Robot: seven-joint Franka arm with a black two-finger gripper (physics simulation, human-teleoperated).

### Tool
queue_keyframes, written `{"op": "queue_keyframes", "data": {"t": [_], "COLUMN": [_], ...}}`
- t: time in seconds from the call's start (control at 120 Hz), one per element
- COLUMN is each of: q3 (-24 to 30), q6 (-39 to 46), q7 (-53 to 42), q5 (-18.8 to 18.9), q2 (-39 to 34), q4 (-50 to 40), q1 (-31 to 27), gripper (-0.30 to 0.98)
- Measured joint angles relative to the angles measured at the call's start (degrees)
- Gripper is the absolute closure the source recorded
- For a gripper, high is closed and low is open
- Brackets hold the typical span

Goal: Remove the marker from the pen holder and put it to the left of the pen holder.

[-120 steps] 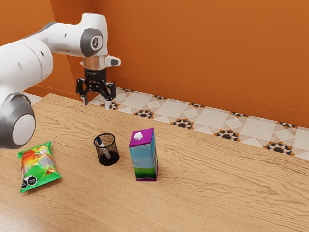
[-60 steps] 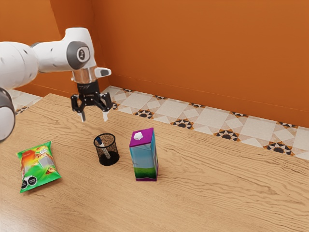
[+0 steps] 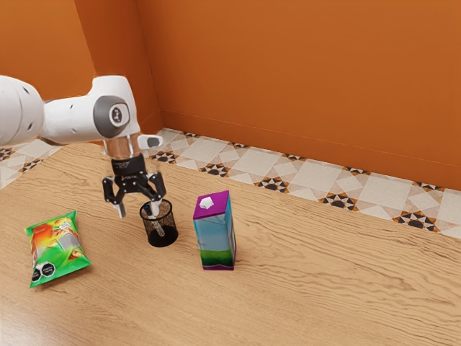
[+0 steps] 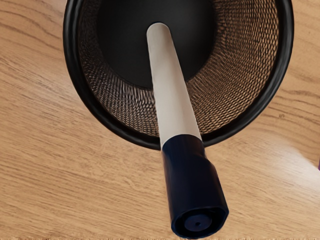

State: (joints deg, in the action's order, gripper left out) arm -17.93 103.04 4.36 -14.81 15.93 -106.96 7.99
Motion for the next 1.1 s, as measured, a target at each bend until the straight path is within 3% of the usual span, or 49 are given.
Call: {"op": "queue_keyframes", "data": {"t": [0.242,0.5,0.642,1.1], "q3": [-0.03,-0.20,-0.39,-0.43], "q6": [0.63,0.78,0.96,2.88], "q7": [0.14,0.16,0.09,0.09], "q5": [-3.17,-4.93,-4.97,-4.92], "q2": [-0.08,-0.09,0.21,1.87], "q4": [-1.29,-1.27,-0.74,1.78], "q1": [0.47,0.21,0.05,0.17], "gripper": [0.05,0.33,0.42,0.49]}}
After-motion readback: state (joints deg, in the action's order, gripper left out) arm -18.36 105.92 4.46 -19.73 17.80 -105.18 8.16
